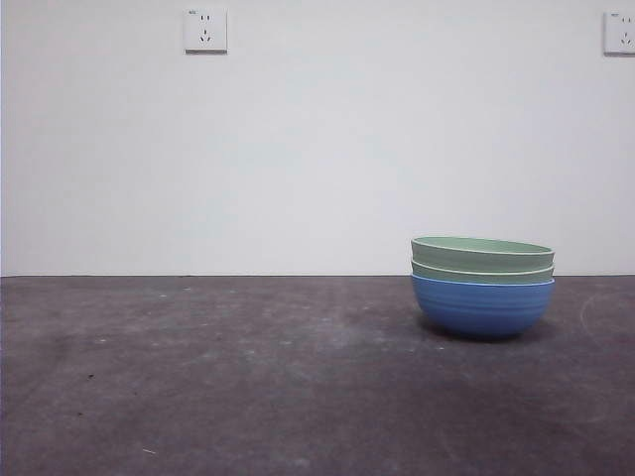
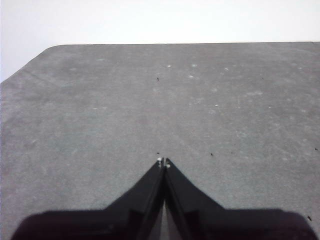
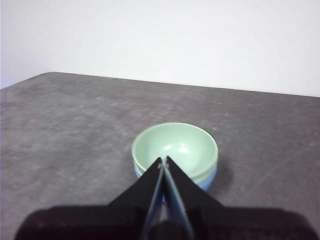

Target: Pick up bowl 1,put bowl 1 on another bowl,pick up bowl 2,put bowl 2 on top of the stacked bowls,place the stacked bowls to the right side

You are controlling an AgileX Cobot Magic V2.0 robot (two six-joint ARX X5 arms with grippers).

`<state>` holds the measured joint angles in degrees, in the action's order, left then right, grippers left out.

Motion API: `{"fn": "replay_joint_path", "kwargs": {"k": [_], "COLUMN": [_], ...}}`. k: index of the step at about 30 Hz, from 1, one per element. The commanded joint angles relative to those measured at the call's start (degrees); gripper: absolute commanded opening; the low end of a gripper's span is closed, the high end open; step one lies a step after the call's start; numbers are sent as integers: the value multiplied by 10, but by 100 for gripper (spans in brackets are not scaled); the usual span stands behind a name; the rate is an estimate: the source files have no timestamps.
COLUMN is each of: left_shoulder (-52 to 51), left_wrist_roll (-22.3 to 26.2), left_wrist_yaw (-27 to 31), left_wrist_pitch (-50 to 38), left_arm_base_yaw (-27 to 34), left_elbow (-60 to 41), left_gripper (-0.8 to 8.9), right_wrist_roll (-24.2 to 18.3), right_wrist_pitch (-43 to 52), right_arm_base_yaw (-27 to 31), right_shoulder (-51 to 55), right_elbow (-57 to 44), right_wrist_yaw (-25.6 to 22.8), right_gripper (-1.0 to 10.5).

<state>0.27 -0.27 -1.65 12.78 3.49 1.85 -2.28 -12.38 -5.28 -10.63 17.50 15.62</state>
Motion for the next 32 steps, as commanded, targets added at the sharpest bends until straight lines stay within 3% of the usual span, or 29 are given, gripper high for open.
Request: {"fn": "replay_joint_path", "kwargs": {"k": [1, 5, 18, 21, 32], "left_shoulder": [-2, -2, -2, -2, -2], "left_wrist_roll": [-4, -4, -4, -4, -4], "left_wrist_yaw": [1, 0, 1, 1, 1], "left_wrist_pitch": [2, 2, 2, 2, 2], "left_arm_base_yaw": [3, 3, 3, 3, 3], "left_elbow": [-7, -7, -7, -7, -7], "left_gripper": [-4, -4, -4, -4, -3], "right_wrist_roll": [12, 38, 75, 129, 129], "right_wrist_pitch": [8, 8, 14, 14, 14], "right_arm_base_yaw": [0, 0, 0, 0, 0], "right_shoulder": [37, 87, 106, 106, 106], "right_elbow": [-52, -108, -167, -167, -167], "right_wrist_yaw": [-23, -57, -55, -54, -55], "right_gripper": [2, 2, 2, 2, 2]}}
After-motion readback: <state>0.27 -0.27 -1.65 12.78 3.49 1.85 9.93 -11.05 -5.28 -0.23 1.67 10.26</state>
